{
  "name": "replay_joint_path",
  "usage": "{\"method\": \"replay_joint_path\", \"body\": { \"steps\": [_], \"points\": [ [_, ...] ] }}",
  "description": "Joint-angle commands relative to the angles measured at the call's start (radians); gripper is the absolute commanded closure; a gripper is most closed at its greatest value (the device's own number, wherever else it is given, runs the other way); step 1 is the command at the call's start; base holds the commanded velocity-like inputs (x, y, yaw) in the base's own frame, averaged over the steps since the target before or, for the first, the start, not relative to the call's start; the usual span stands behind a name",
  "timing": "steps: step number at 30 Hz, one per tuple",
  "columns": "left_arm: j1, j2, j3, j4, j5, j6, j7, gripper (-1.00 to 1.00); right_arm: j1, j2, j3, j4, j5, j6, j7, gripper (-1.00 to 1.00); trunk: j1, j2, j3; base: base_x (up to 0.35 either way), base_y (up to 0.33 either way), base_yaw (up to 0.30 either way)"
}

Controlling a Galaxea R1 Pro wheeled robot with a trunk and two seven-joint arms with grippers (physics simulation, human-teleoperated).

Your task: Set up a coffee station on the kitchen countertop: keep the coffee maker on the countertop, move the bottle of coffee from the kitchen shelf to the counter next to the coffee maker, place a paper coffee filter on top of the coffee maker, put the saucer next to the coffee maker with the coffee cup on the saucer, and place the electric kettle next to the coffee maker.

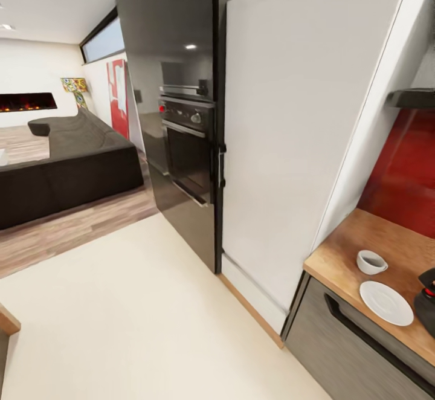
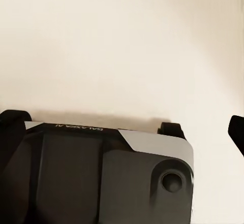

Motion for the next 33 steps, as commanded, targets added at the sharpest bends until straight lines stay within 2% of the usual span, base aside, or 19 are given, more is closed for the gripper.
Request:
{"method": "replay_joint_path", "body": {
  "steps": [1,20,33],
  "points": [
    [-0.001,0.0,0.008,0.001,-0.011,-0.004,0.0,-1.0,-0.001,0.0,0.008,0.001,-0.01,0.001,0.002,-1.0,0.001,-0.002,-0.002,0.314,0.141,-0.262],
    [-0.001,0.0,0.009,0.001,-0.011,-0.005,0.0,-1.0,-0.001,0.0,0.008,0.001,-0.01,0.001,0.004,-1.0,0.001,-0.002,-0.002,0.311,0.151,-0.262],
    [-0.001,-0.001,0.009,0.001,-0.011,-0.005,0.0,-1.0,-0.001,0.0,0.008,0.001,-0.01,0.002,0.003,-1.0,0.001,-0.002,-0.002,0.224,0.206,-0.262]
  ]
}}
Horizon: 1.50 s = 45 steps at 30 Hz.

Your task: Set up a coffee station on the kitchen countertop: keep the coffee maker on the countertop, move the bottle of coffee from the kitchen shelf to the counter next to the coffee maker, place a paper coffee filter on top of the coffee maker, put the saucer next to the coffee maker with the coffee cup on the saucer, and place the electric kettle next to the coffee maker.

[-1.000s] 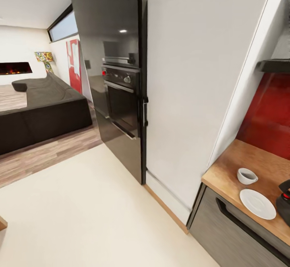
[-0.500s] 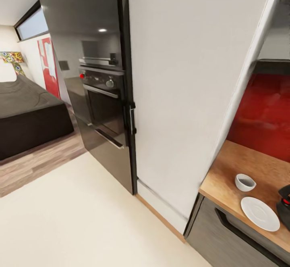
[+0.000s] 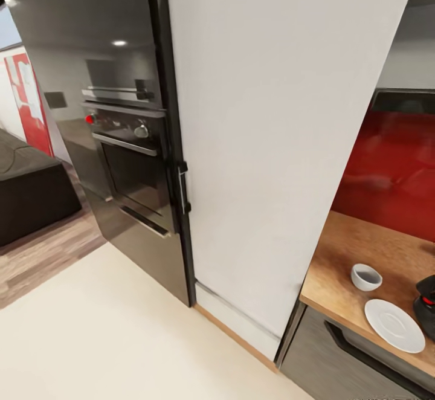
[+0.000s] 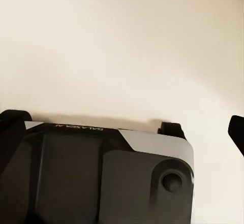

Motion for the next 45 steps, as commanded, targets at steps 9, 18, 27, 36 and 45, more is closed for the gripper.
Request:
{"method": "replay_joint_path", "body": {
  "steps": [9,18,27,36,45],
  "points": [
    [-0.001,-0.001,0.008,0.001,-0.011,-0.004,0.0,-1.0,-0.001,0.001,0.008,0.001,-0.01,0.001,0.003,-1.0,0.001,-0.002,-0.002,0.118,0.081,-0.262],
    [-0.001,-0.001,0.008,0.001,-0.011,-0.005,0.0,-1.0,-0.001,0.001,0.008,0.001,-0.01,0.001,0.003,-1.0,0.001,-0.002,-0.002,0.017,0.005,-0.262],
    [-0.001,-0.001,0.008,0.001,-0.011,-0.006,0.0,-1.0,-0.001,0.001,0.008,0.001,-0.01,0.001,0.004,-1.0,0.001,-0.002,-0.002,0.001,0.0,-0.262],
    [-0.001,-0.001,0.008,0.001,-0.011,-0.006,0.0,-1.0,-0.001,0.001,0.008,0.001,-0.01,0.002,0.004,-1.0,0.001,-0.002,-0.002,0.0,0.0,-0.262],
    [-0.001,-0.001,0.008,0.001,-0.011,-0.006,0.0,-1.0,-0.001,0.001,0.008,0.001,-0.01,0.003,0.006,-1.0,0.001,-0.002,-0.002,0.0,0.0,-0.263]
  ]
}}
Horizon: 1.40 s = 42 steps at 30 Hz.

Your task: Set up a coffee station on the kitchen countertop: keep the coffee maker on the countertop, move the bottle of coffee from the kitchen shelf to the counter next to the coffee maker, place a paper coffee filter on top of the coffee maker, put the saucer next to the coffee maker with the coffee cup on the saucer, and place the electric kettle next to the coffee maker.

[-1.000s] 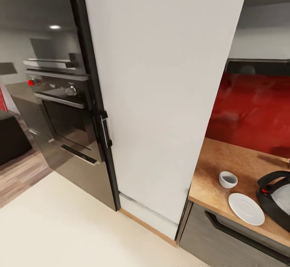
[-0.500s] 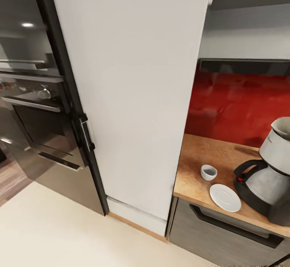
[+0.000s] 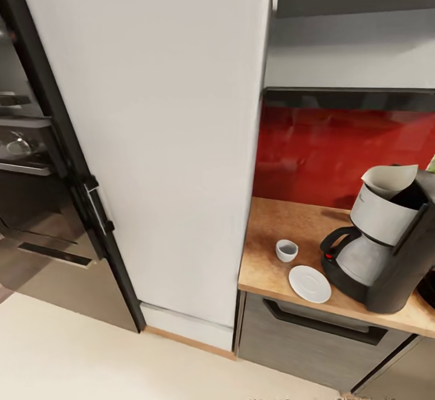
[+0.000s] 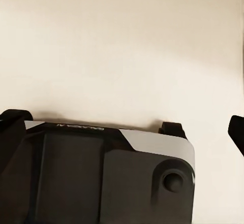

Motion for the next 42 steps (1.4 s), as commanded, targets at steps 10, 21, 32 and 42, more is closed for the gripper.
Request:
{"method": "replay_joint_path", "body": {
  "steps": [10,21,32,42],
  "points": [
    [-0.001,0.0,0.007,0.001,-0.011,-0.004,0.0,-1.0,-0.001,0.001,0.008,0.001,-0.01,0.002,0.0,-1.0,0.001,-0.002,-0.002,0.0,0.0,-0.264],
    [-0.001,0.0,0.006,0.001,-0.011,-0.004,0.0,-1.0,-0.001,0.001,0.008,0.001,-0.01,0.002,0.0,-1.0,0.001,-0.002,-0.002,-0.129,0.124,-0.264],
    [-0.001,0.0,0.007,0.001,-0.011,-0.004,0.0,-1.0,-0.001,0.001,0.008,0.001,-0.01,0.002,0.0,-1.0,0.001,-0.002,-0.002,-0.086,0.086,-0.264],
    [-0.001,0.0,0.008,0.001,-0.011,-0.004,0.0,-1.0,-0.001,0.001,0.008,0.001,-0.01,0.002,-0.001,-1.0,0.001,-0.002,-0.002,-0.002,0.002,-0.264]
  ]
}}
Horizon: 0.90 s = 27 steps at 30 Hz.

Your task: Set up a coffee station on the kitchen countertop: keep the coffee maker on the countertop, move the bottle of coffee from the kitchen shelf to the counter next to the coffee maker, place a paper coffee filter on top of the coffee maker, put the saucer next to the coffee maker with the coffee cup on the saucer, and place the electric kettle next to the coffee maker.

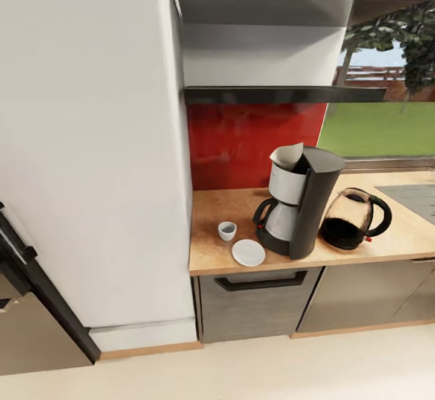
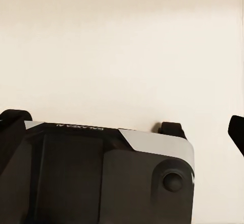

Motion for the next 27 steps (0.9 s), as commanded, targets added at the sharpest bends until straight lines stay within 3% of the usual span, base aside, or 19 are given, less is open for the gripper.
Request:
{"method": "replay_joint_path", "body": {
  "steps": [1,7,21,27],
  "points": [
    [-0.001,0.0,0.007,0.001,-0.011,-0.004,0.0,-1.0,-0.001,0.0,0.008,0.001,-0.01,0.002,0.002,-1.0,0.001,-0.002,-0.002,0.0,0.0,-0.264],
    [-0.001,-0.002,0.006,0.001,-0.012,-0.004,0.0,-1.0,-0.001,0.0,0.009,0.001,-0.01,0.001,0.002,-1.0,0.001,-0.002,-0.002,-0.093,-0.042,-0.158],
    [-0.001,-0.002,0.005,0.001,-0.012,-0.003,0.0,-1.0,-0.001,0.002,0.01,0.001,-0.007,0.0,0.006,-1.0,0.001,-0.002,-0.002,-0.221,-0.174,-0.009],
    [-0.001,-0.002,0.005,0.001,-0.012,-0.003,0.0,-1.0,-0.001,0.002,0.009,0.0,-0.008,-0.001,0.006,-1.0,0.001,-0.002,-0.002,0.022,-0.23,0.0]
  ]
}}
